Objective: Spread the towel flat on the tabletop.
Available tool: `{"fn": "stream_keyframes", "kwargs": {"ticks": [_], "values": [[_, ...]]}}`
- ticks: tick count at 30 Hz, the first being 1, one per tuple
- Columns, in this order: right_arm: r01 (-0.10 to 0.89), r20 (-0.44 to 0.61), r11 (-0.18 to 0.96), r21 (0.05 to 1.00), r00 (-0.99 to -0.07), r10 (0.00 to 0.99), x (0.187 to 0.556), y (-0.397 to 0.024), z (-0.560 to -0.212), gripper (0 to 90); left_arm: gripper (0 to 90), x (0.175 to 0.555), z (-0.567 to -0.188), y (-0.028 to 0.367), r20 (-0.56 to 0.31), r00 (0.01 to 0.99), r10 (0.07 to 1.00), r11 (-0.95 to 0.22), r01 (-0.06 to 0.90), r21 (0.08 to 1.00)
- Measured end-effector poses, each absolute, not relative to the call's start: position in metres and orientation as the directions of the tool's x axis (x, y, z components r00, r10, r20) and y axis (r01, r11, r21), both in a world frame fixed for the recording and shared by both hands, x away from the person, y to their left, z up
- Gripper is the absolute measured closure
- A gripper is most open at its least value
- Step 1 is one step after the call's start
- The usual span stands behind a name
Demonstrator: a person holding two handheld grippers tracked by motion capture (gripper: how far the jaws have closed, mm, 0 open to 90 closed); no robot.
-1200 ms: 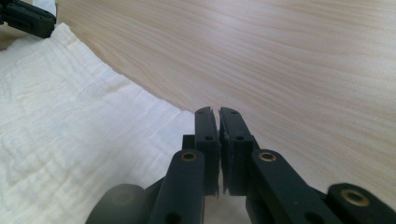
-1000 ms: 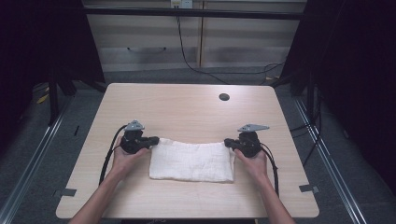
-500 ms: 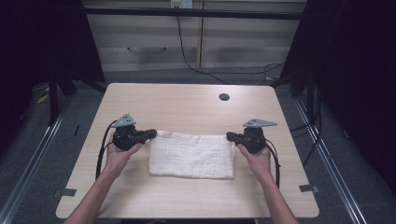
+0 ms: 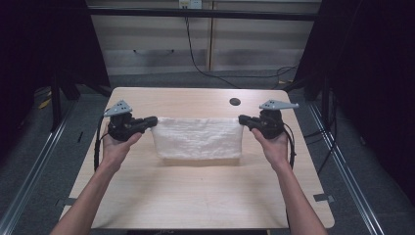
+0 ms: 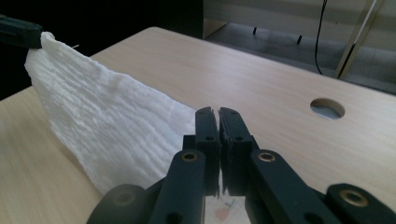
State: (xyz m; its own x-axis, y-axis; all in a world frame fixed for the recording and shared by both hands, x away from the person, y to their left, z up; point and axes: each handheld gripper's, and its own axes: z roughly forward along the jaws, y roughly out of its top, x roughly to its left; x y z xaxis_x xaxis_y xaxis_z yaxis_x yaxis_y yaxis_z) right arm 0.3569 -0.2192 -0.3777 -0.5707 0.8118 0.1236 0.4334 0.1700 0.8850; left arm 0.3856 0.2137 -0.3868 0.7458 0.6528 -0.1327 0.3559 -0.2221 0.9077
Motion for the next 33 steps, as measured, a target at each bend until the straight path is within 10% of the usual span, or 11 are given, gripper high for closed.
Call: {"fn": "stream_keyframes", "kwargs": {"ticks": [16,33], "values": [[0.370,0.118,0.116,0.922,-0.553,0.825,0.399,-0.222,-0.315,88.1,86.0,0.420,-0.334,0.207,-0.175,0.705,0.688,-0.097,0.328,0.940],[0.429,0.173,0.140,0.892,-0.611,0.773,0.350,-0.225,-0.379,88.1,85.9,0.373,-0.378,0.219,-0.151,0.782,0.605,-0.183,0.321,0.929]]}}
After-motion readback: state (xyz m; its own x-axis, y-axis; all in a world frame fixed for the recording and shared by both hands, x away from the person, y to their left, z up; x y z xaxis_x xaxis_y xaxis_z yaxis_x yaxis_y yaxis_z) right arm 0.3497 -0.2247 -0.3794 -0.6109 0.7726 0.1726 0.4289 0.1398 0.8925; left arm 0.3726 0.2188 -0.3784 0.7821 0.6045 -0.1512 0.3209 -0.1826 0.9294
